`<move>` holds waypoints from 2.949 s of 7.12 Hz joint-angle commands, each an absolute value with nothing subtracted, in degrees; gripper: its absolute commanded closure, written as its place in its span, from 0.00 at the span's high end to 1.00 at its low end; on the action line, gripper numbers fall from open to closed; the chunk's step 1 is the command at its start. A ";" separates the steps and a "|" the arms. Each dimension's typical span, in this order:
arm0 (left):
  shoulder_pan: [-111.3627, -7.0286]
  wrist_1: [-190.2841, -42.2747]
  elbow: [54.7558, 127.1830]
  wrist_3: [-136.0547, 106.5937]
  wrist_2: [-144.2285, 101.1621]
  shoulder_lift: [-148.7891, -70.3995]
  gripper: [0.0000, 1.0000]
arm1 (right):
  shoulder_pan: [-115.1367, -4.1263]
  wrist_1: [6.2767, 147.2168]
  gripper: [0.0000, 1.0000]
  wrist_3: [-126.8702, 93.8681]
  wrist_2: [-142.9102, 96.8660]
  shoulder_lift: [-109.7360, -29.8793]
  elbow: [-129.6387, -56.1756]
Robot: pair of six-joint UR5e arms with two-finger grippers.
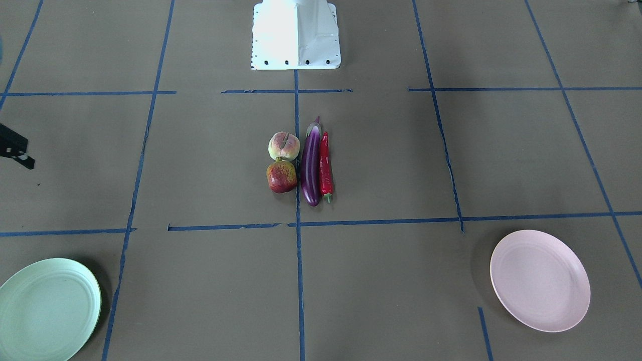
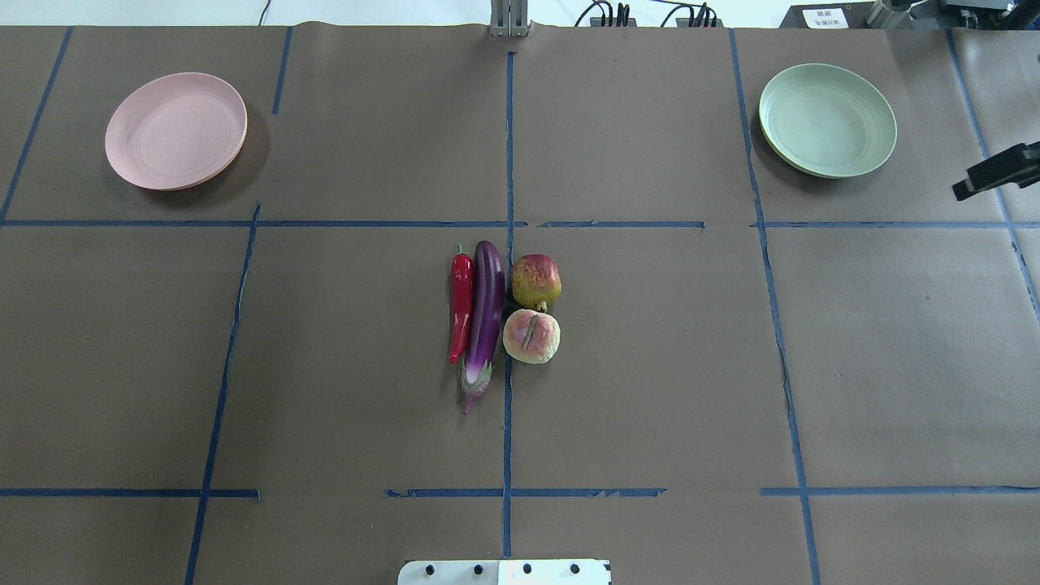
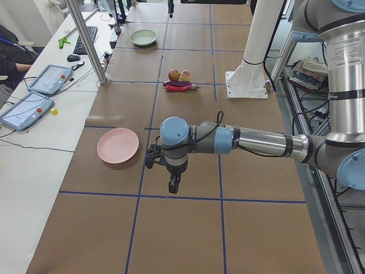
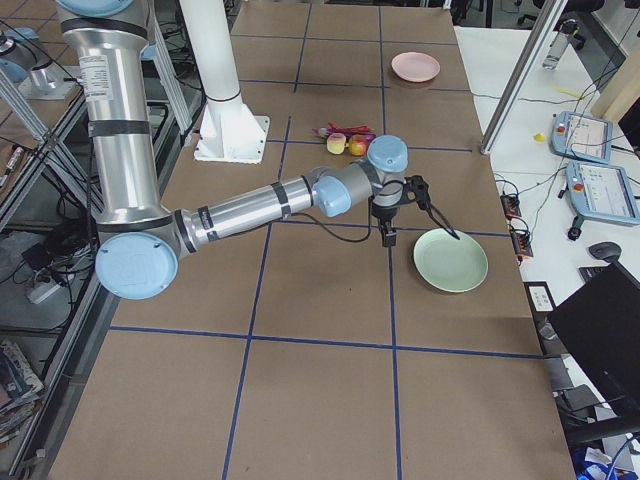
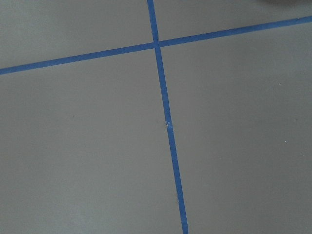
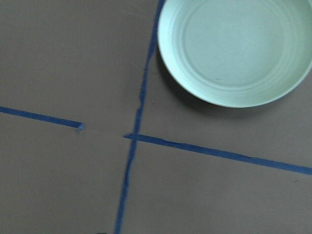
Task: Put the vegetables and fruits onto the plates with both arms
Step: 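Move the right gripper down over the peach and close on it, then lift the peach with the right gripper and carry it to the green plate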
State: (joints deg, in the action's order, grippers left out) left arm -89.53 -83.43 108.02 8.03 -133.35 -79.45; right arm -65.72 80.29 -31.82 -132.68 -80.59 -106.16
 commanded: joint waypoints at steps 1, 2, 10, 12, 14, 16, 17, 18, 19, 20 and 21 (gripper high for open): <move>-89.47 -83.50 108.02 8.00 -133.42 -79.45 1.00 | -50.97 80.77 1.00 -54.74 -122.25 -71.59 -109.07; -89.47 -83.50 108.02 8.00 -133.42 -79.45 1.00 | -42.19 80.95 1.00 -63.28 -114.25 -67.80 -108.81; -89.30 -83.50 107.84 8.00 -133.42 -79.37 1.00 | -23.20 97.21 1.00 -79.63 -90.97 -42.71 -89.83; -89.30 -83.58 107.49 8.00 -133.50 -79.45 1.00 | -21.45 97.38 1.00 -77.97 -88.34 -43.42 -88.08; -89.21 -83.58 107.23 8.00 -133.51 -79.45 1.00 | -20.74 97.47 0.94 -77.87 -88.50 -43.42 -87.80; -89.21 -83.67 107.23 8.00 -133.51 -79.45 1.00 | -20.83 97.91 0.04 -77.78 -89.38 -43.07 -88.59; -89.21 -83.67 107.23 8.00 -133.51 -79.45 1.00 | -21.61 99.91 0.03 -77.78 -89.82 -42.98 -91.64; -89.21 -83.67 107.31 8.00 -133.51 -79.45 1.00 | -23.97 104.37 0.03 -76.91 -92.78 -43.07 -96.72; -89.21 -83.67 107.31 8.00 -133.51 -79.45 1.00 | -28.95 109.37 0.03 -70.20 -96.99 -43.33 -101.64; -89.21 -83.58 107.31 8.00 -133.51 -79.45 1.00 | -35.09 109.86 0.03 -63.61 -101.47 -44.64 -102.04; -89.12 -83.67 107.31 8.00 -133.51 -79.45 1.00 | -42.81 109.25 0.03 -52.15 -105.60 -47.78 -101.87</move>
